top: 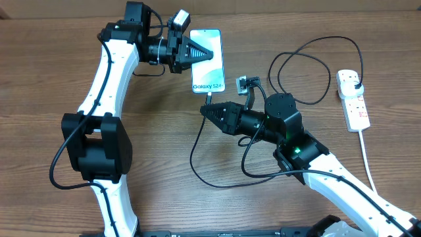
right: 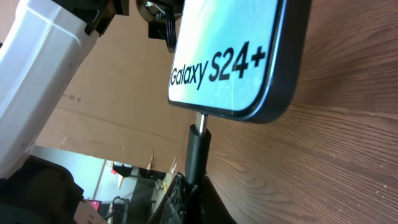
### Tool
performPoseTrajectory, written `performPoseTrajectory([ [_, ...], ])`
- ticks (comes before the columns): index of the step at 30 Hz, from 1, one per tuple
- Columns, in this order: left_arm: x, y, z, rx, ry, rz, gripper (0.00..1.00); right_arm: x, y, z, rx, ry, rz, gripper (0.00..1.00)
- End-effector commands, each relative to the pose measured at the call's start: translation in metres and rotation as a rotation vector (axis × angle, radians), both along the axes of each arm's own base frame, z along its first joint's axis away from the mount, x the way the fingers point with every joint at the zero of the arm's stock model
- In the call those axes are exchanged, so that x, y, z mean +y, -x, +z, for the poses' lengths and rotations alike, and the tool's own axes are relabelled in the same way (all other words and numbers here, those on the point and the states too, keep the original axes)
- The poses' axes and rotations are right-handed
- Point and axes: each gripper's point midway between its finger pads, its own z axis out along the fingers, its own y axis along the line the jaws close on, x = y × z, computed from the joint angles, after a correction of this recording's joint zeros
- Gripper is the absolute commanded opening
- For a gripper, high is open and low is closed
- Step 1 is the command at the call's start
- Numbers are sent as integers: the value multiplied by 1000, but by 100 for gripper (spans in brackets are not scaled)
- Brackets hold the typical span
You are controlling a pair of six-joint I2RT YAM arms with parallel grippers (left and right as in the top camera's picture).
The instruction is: Plug charger to phone and switch on socket
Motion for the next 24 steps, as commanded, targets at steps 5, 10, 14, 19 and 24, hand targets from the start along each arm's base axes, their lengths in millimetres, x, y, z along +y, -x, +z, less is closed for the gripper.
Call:
performPoseTrajectory([
  [5,-5,6,22,-41,51,-28,4,-3,-1,-4,13,4,-7,4],
  [10,-5,4,23,-60,54,-28,4,-1,1,-3,15,1,7,4],
  [14,-5,4,23,-62,54,-28,4,-1,1,-3,15,1,7,4],
  [19,-5,4,23,-62,54,-28,4,-1,1,-3,15,1,7,4],
  [24,-5,4,23,-62,54,-28,4,-2,1,-4,18,3,8,4],
])
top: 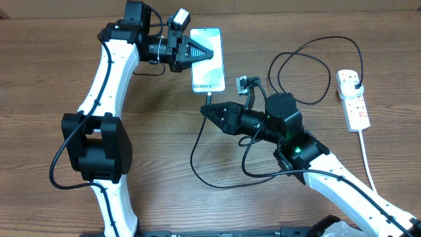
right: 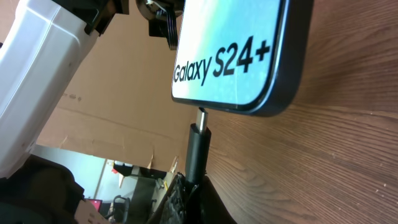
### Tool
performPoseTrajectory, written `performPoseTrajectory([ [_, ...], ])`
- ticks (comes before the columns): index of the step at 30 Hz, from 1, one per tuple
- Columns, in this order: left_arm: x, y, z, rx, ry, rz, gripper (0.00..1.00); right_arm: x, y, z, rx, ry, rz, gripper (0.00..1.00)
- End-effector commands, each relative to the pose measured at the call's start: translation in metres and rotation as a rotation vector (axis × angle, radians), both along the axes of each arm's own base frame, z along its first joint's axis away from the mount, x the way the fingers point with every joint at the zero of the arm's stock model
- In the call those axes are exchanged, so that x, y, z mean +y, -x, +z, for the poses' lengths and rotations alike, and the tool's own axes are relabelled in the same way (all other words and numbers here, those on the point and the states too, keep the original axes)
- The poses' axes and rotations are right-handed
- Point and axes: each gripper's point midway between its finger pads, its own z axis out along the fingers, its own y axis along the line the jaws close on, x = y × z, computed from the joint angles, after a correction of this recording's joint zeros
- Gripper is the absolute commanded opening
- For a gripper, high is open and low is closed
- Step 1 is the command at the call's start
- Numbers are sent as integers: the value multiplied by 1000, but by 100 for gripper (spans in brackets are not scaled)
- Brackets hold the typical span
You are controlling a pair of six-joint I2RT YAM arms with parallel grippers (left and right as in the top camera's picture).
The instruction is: Plug charger to phone and switch on socket
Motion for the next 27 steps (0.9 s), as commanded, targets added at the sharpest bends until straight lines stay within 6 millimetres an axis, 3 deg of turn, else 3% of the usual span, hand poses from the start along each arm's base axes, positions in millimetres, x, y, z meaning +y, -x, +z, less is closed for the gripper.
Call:
performPoseTrajectory([
  [1,-4,6,22,-37,51,-29,4,-2,0,-4,16,6,-3,4],
  [9,-4,6,23,-41,52,-30,4,-2,3,-10,32,23,11,4],
  [14,-4,6,23,-41,52,-29,4,2,17,-9,-38,38,120,4],
  [27,-9,9,23,-41,52,-42,4,-23,12,0,-80,1,191,4],
])
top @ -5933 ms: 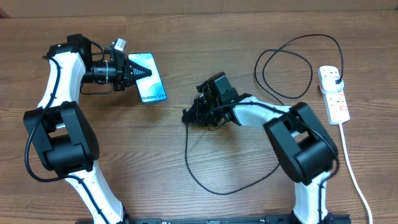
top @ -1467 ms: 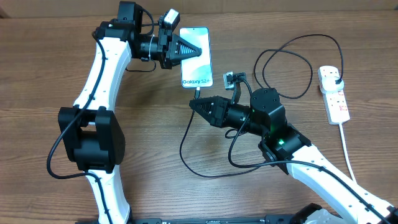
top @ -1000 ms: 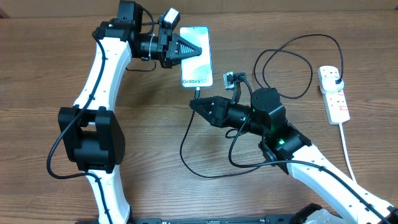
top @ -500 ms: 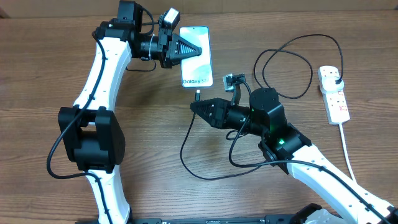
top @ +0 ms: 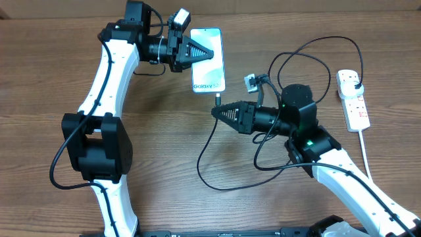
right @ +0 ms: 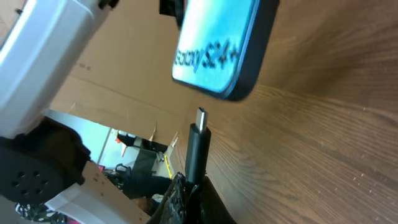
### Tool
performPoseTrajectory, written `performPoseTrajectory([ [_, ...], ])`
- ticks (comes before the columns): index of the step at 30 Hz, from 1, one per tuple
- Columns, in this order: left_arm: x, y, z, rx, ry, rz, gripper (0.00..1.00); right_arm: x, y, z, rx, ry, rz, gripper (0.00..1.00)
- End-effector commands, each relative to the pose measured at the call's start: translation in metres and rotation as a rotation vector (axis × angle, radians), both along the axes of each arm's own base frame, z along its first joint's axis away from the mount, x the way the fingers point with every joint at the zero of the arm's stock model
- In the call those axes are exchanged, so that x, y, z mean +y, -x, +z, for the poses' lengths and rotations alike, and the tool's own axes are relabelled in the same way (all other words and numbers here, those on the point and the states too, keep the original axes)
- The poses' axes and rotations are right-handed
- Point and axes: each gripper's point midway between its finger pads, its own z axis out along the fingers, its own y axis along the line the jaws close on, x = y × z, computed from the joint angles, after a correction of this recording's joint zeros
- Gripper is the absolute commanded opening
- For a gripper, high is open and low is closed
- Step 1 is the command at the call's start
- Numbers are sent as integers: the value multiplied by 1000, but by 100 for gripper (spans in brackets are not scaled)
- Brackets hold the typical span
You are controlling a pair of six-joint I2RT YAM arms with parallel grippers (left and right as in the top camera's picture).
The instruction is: Plug charger to phone and switch on socket
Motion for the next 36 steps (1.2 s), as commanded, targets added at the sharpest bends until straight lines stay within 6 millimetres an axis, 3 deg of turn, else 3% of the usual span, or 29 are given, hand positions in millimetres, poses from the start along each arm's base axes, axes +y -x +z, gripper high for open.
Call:
performPoseTrajectory([
  [1,-9,9,22,-41,52,-40,4,2,7,0,-13,-8,48,4],
  [10,-12,10,23,-46,53,-49,4,5,7,-12,31,-2,72,4],
  [36,-21,13,20,-57,36,-62,4,6,4,-4,-7,-22,64,4],
])
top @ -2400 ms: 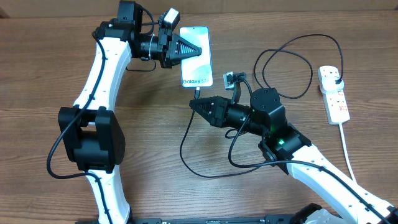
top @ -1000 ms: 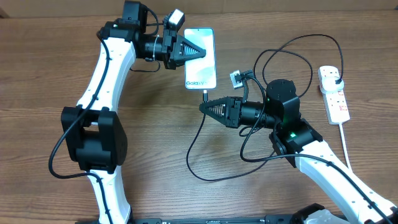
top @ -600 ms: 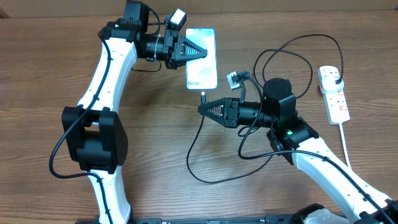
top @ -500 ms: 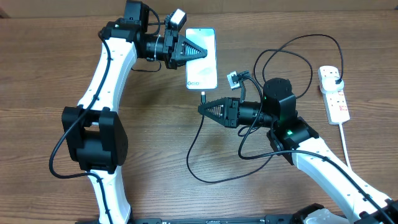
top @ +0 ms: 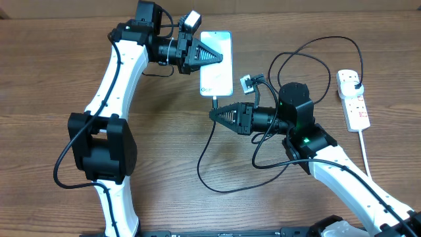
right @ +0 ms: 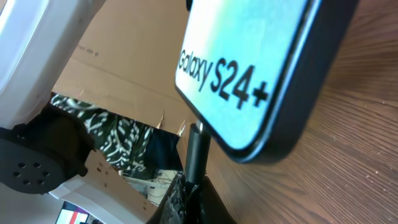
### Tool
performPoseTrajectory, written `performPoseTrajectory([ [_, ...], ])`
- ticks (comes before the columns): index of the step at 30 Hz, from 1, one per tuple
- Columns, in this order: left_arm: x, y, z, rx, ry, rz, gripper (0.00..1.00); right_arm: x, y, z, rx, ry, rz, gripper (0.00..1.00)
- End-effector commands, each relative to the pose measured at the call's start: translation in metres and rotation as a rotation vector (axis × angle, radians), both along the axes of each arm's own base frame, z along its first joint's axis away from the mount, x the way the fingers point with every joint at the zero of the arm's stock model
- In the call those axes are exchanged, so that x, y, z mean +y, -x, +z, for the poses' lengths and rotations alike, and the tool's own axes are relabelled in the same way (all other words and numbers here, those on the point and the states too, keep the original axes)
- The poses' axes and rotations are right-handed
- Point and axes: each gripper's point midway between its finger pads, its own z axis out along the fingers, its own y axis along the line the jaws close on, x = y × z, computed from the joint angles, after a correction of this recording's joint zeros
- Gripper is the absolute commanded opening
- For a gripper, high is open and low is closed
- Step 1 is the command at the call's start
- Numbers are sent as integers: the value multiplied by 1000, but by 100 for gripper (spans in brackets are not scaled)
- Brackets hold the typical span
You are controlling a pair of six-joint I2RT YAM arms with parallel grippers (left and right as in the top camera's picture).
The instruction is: Plug charger to phone and switch on socket
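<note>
A Galaxy S24+ phone [top: 217, 76] [right: 249, 62] sits at the upper middle of the table. My left gripper [top: 219, 58] is shut on its left edge. Just below the phone, my right gripper [top: 212, 115] [right: 189, 190] is shut on the black charger plug [top: 214, 103] [right: 197, 152]. The plug points up at the phone's bottom edge. Its metal tip is hidden behind that edge, so I cannot tell whether it is seated. The white socket strip [top: 355, 105] lies at the far right with the charger's adapter [top: 352, 80] plugged in.
The black charger cable [top: 309, 46] loops from the adapter across the upper right. It then curls down over the wooden table [top: 164, 171] below my right gripper. A white lead [top: 368, 164] runs from the strip toward the front edge.
My left arm has shifted the phone to the right, above the plug. The gap between plug tip and phone has closed, and the tip is now hidden at the phone's bottom edge. My right gripper barely moved.
At first the plug tip touched the phone's bottom edge. Then its metal tip showed just below the edge. After that my right arm stood further right, with the plug clear of the phone. Now the phone is over the plug again.
</note>
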Motion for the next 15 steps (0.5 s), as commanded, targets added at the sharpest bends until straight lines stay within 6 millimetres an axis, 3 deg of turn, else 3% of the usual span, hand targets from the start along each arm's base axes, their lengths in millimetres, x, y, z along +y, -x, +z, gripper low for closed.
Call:
performPoseTrajectory([
  [1,-3,5,19,-41,36,-21,4,0,0,2,-10,-9,-1,4],
  [15,-2,4,20,-37,39,-18,4,-3,-5,1,8,-7,-27,4],
])
